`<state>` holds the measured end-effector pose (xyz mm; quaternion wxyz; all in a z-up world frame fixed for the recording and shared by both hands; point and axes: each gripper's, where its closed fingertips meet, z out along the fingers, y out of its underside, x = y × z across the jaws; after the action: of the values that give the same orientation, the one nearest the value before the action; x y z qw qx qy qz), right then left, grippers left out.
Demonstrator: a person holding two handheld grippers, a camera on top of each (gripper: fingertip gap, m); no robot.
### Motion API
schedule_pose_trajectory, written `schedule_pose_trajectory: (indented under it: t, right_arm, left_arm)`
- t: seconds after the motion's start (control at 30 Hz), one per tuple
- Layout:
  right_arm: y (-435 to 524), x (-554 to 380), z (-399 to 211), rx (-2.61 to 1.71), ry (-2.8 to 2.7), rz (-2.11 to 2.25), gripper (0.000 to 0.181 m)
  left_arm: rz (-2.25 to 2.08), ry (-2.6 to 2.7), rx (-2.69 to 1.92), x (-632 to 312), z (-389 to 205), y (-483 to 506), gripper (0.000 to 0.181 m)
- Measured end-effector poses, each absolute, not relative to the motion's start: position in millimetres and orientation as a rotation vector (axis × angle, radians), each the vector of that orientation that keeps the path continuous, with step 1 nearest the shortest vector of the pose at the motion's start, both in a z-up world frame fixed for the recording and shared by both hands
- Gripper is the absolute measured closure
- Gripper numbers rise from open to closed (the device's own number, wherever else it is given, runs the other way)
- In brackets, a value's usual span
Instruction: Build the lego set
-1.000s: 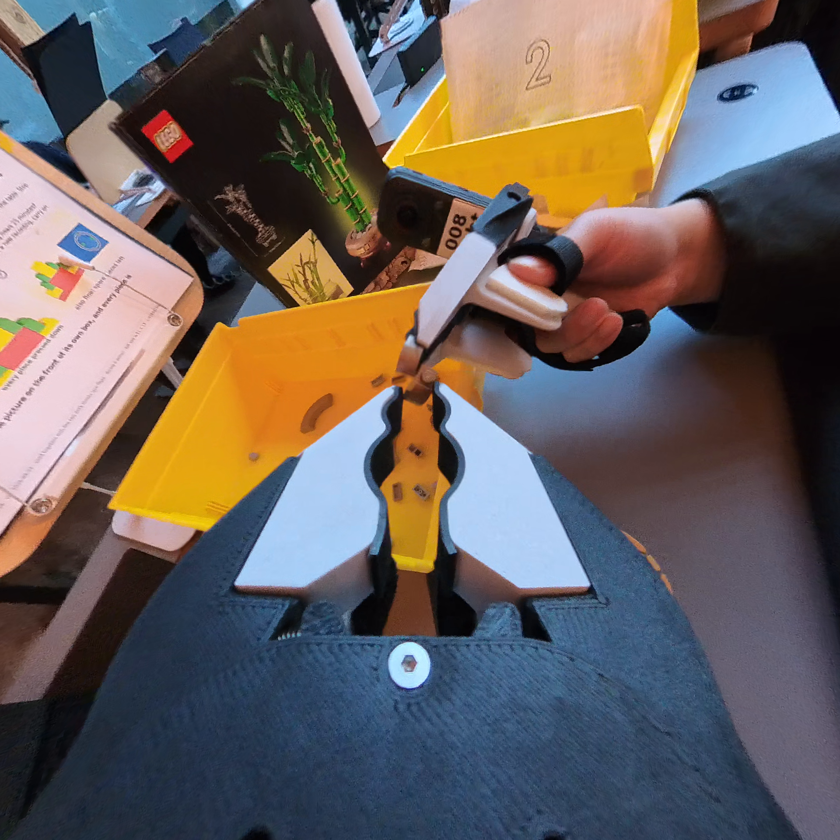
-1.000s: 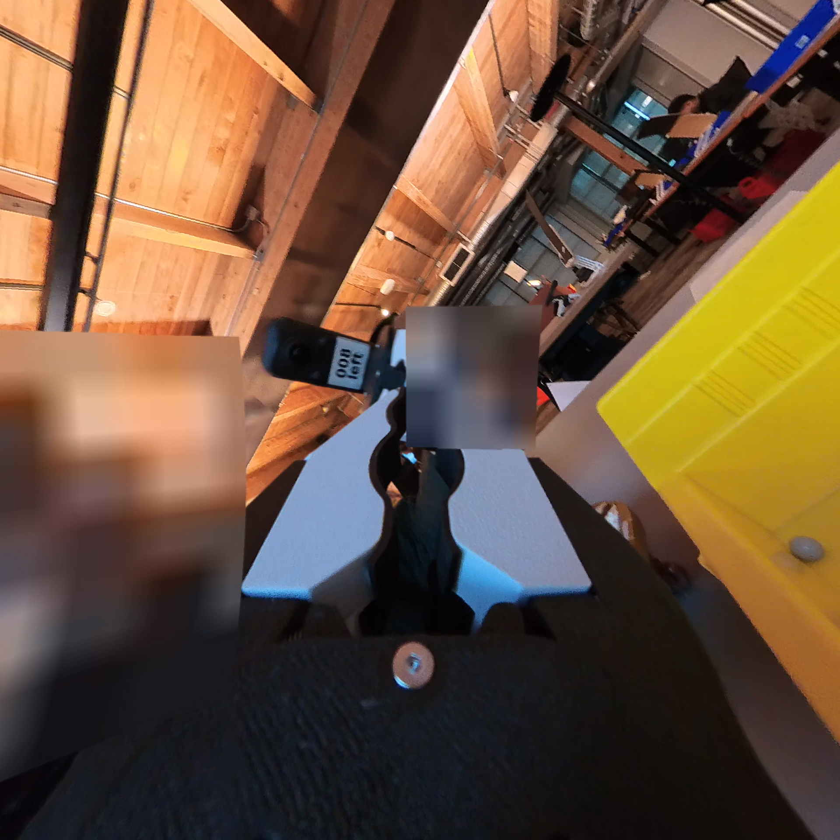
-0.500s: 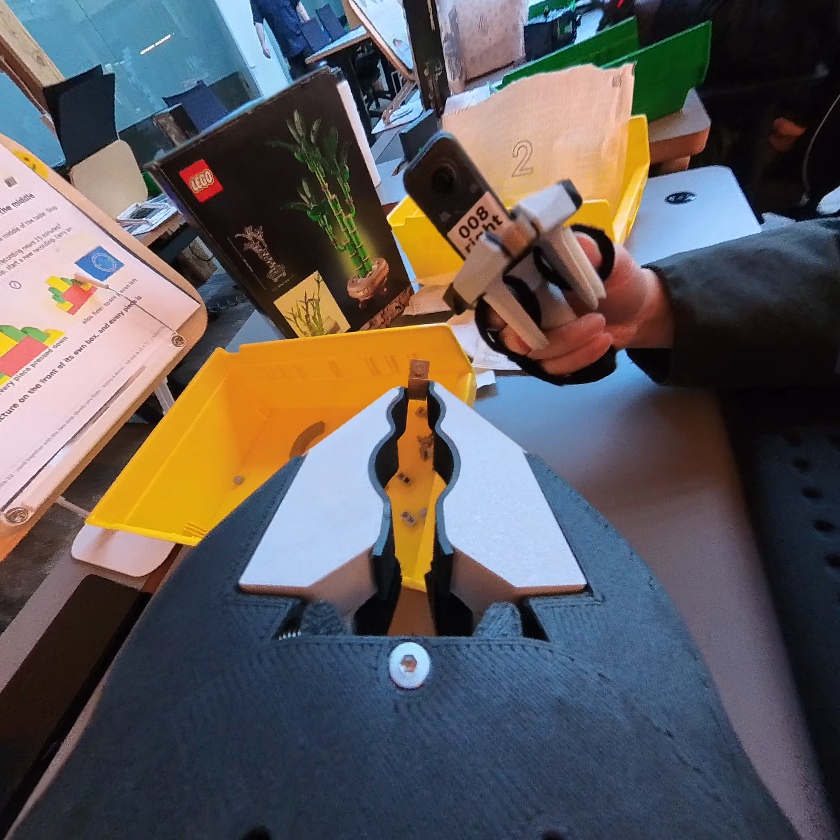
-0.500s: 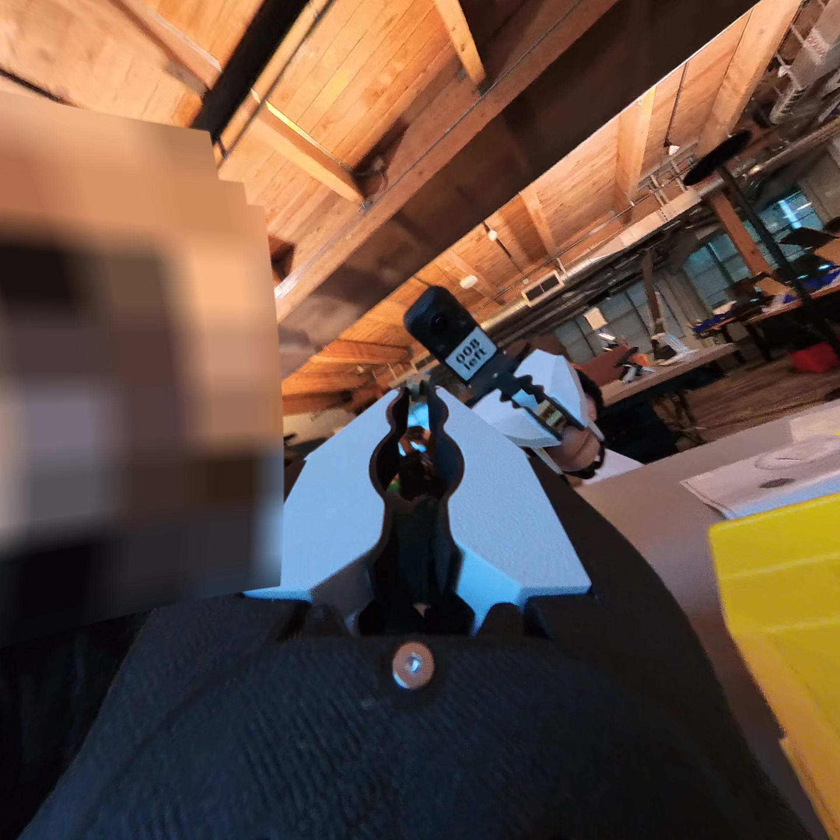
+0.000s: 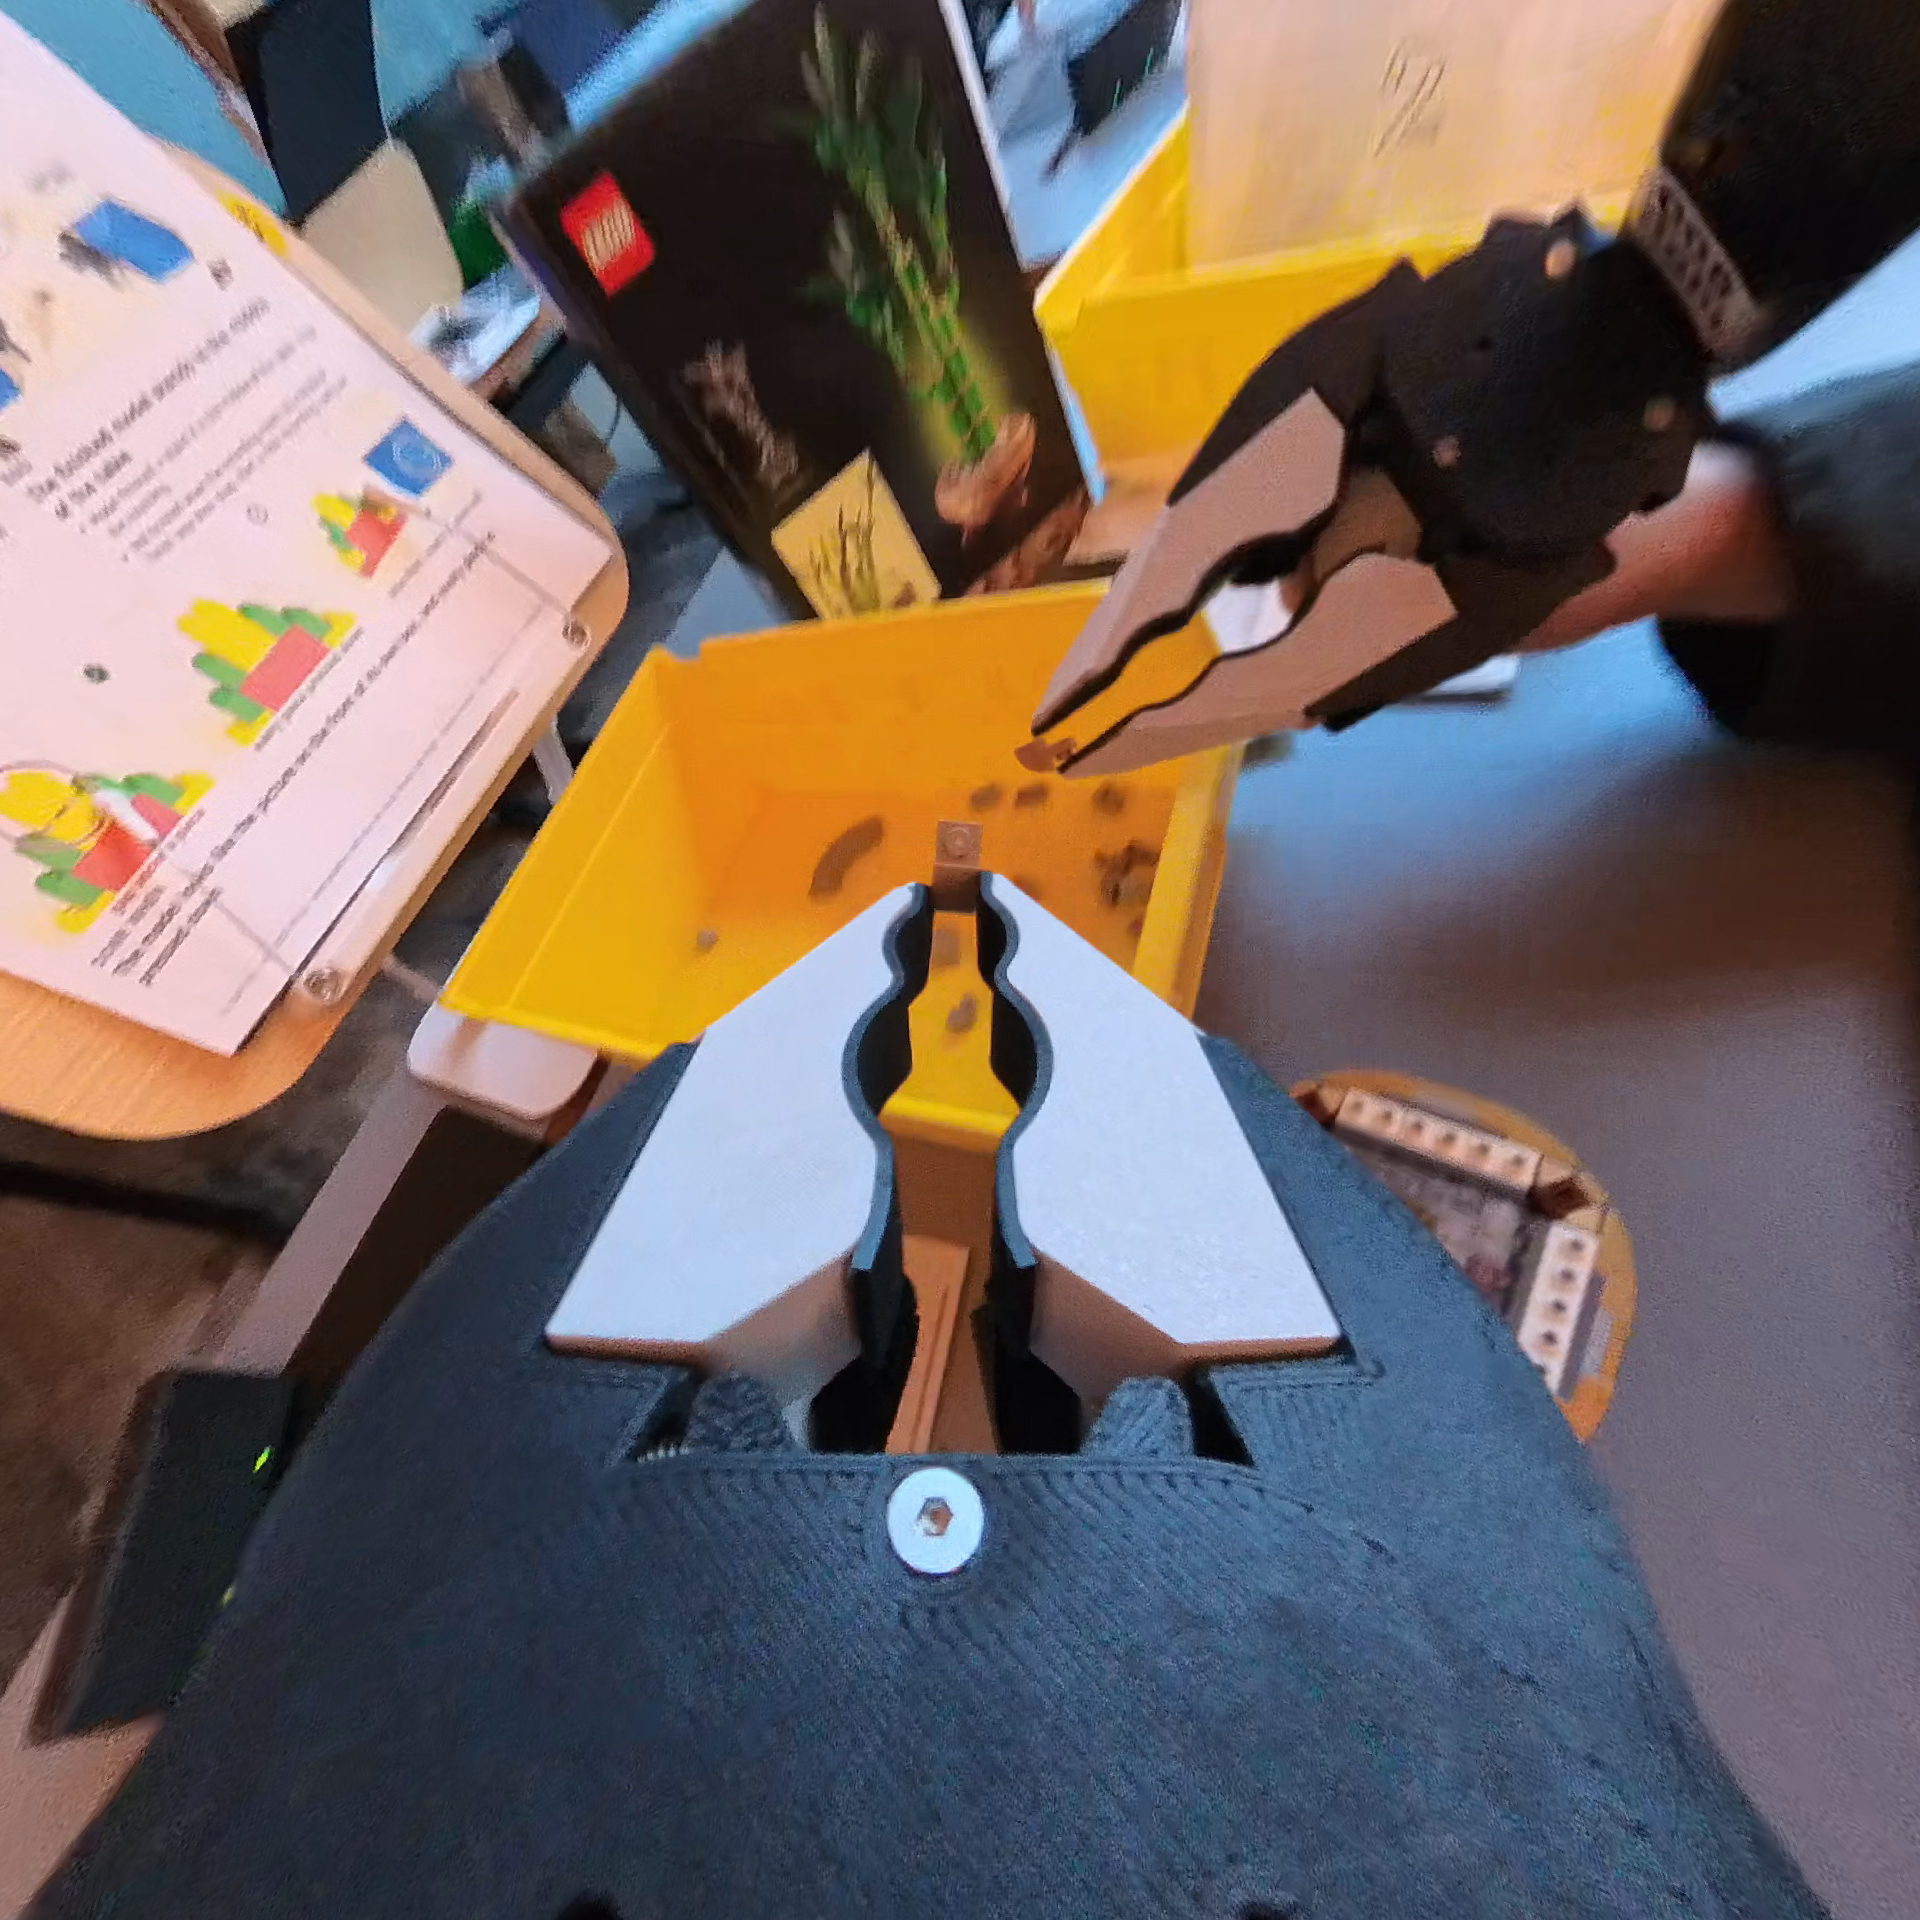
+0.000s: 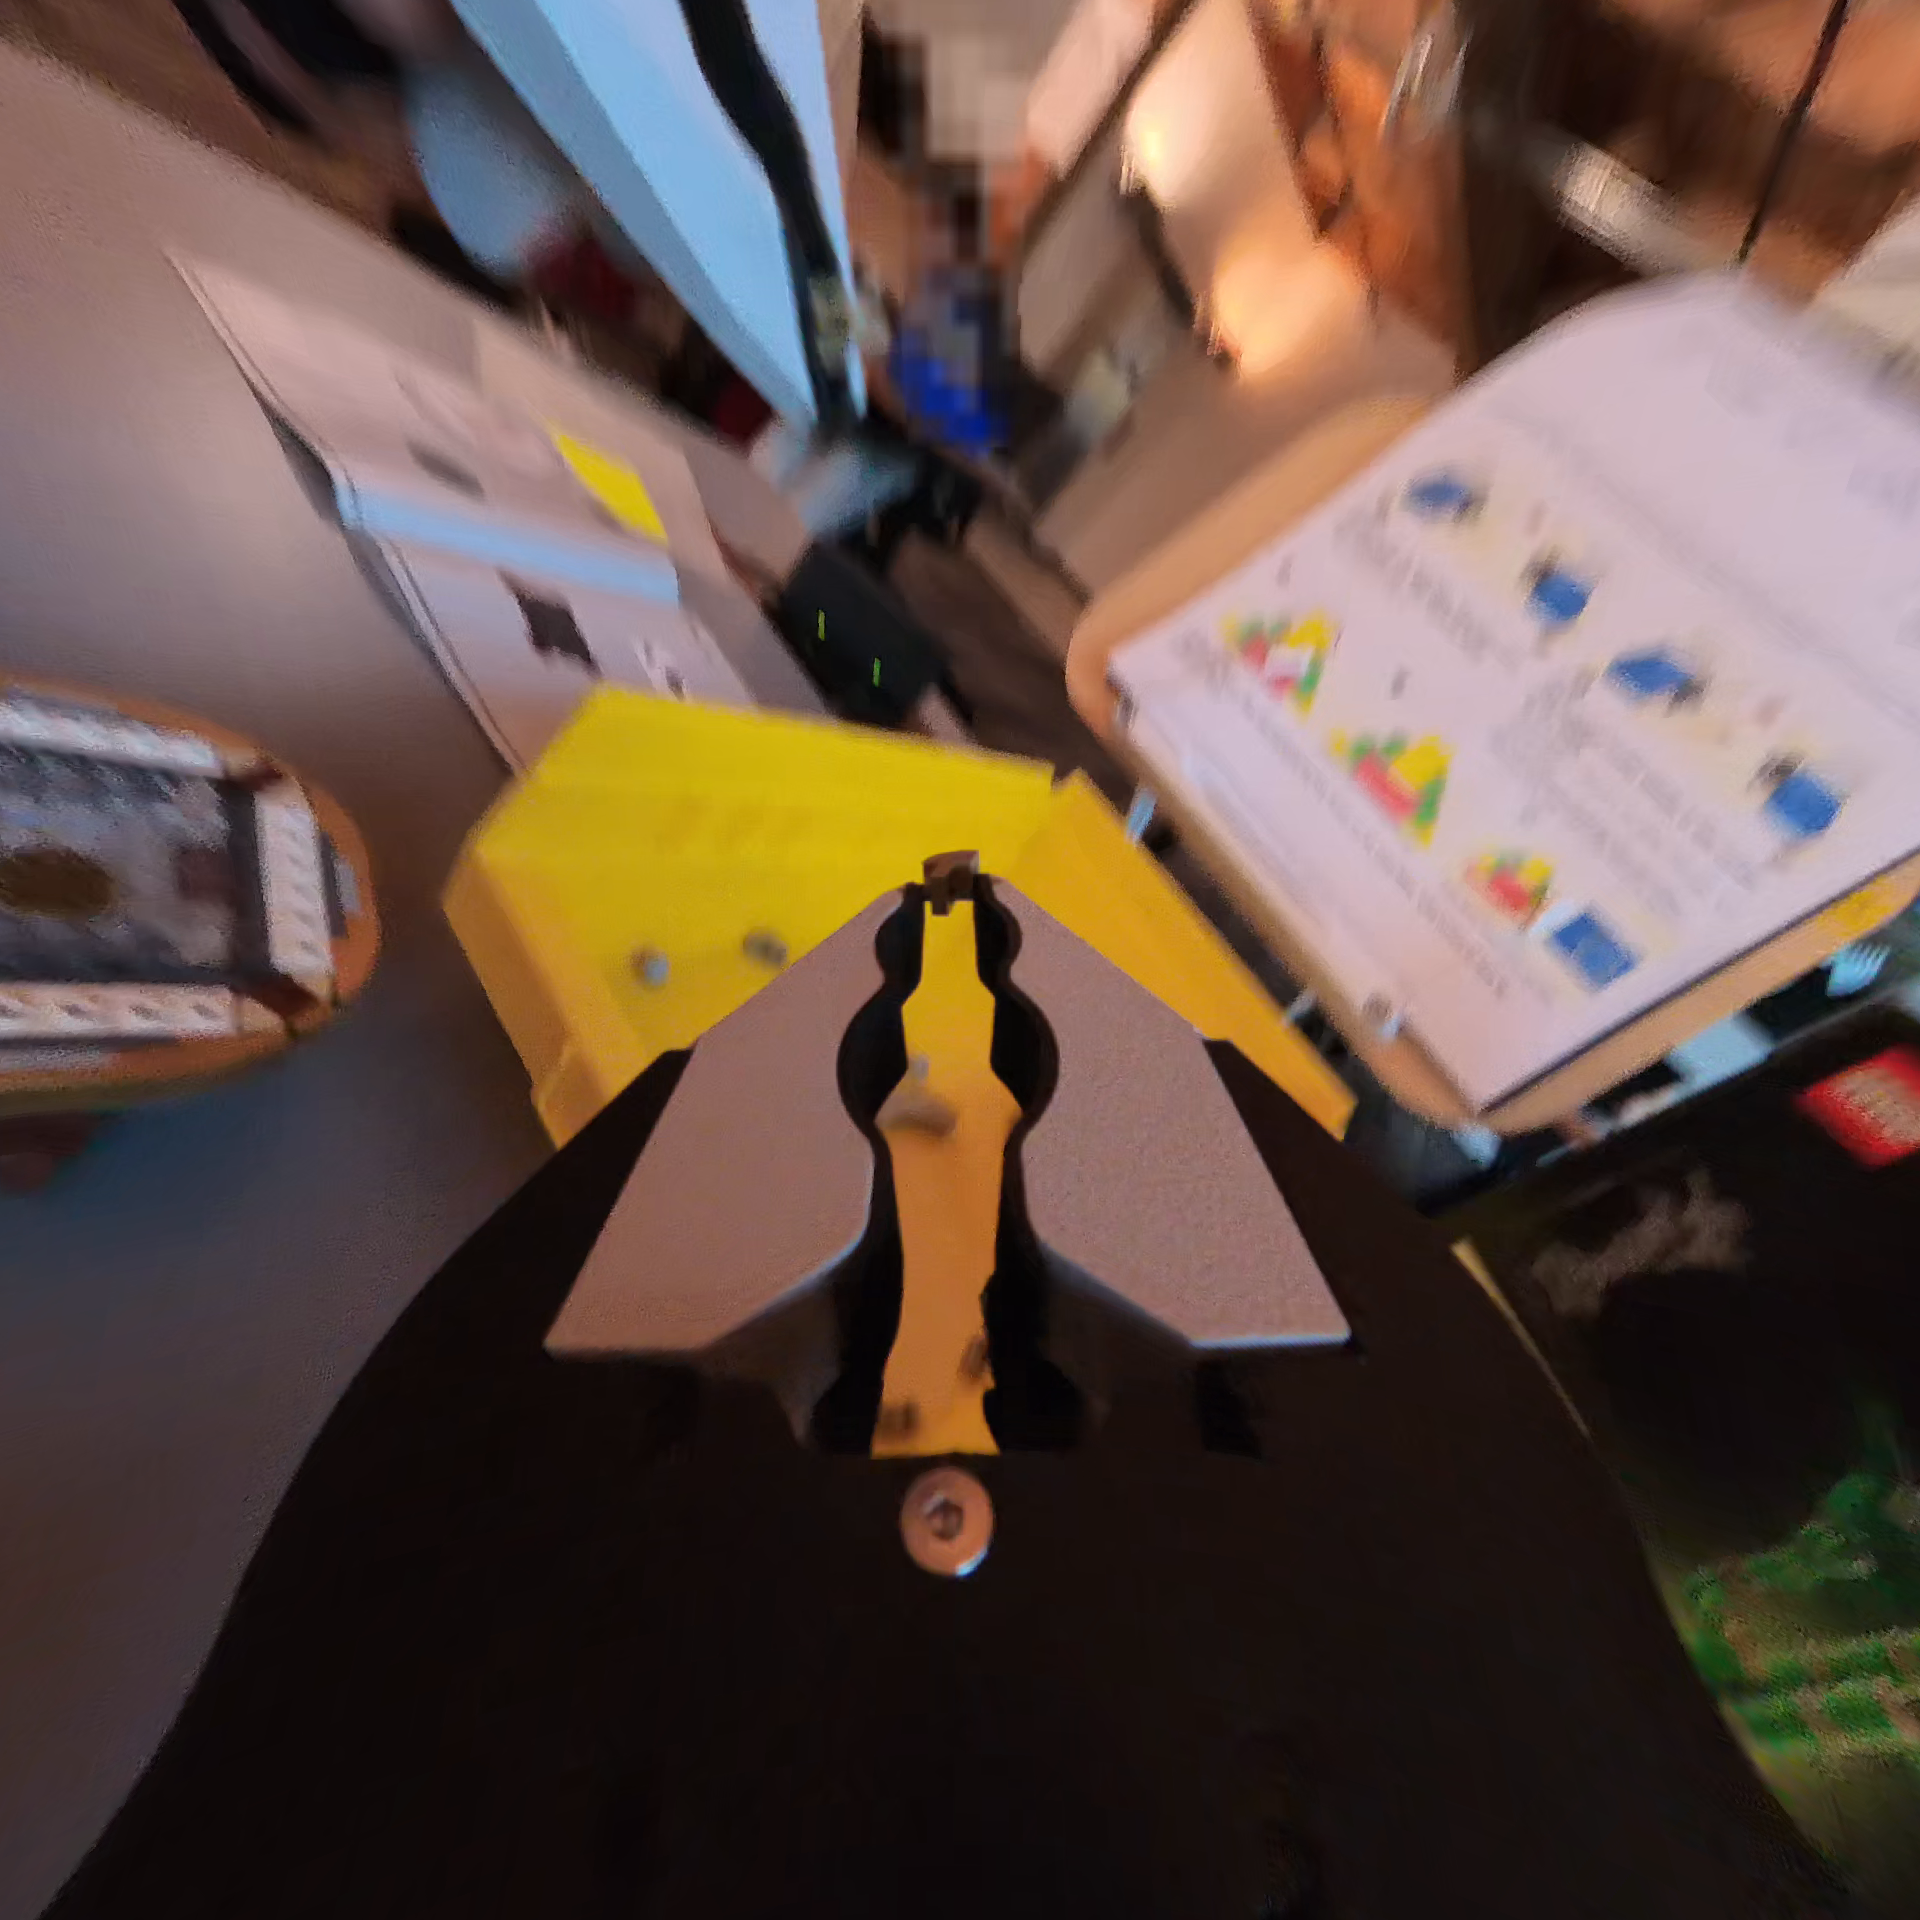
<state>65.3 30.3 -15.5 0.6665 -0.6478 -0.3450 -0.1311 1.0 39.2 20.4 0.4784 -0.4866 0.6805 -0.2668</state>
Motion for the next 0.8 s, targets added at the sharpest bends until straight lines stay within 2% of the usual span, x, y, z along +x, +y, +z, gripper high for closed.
schedule_pose_trajectory:
  t: [0.1, 0.3, 0.4, 0.5, 0.6, 0.8]
  right_arm:
    - [46, 84, -44, -1.673, -0.665, -0.242, 0.15]
    - [29, 73, -2, -1.499, -0.556, 0.03, 0.153]
    - [23, 50, -5, -1.458, -0.662, 0.068, 0.154]
    - [13, 16, -15, -1.467, -0.755, 0.271, 0.164]
    - [12, 8, -13, -1.495, -0.687, 0.45, 0.16]
    - [9, 7, -22, -1.452, -0.849, 0.21, 0.161]
  left_arm:
    - [-0.503, 1.705, -1.262, -1, 0, 54, 0.174]
    - [-0.205, 1.771, -1.287, -1, -29, 71, 0.174]
    - [-0.122, 1.817, -1.222, 3, -37, 66, 0.174]
    - [-0.13, 1.848, -1.123, 10, -36, 53, 0.174]
    - [-0.198, 1.89, -1.058, 13, -35, 37, 0.174]
    - [-0.31, 1.973, -0.966, 12, -35, 12, 0.174]
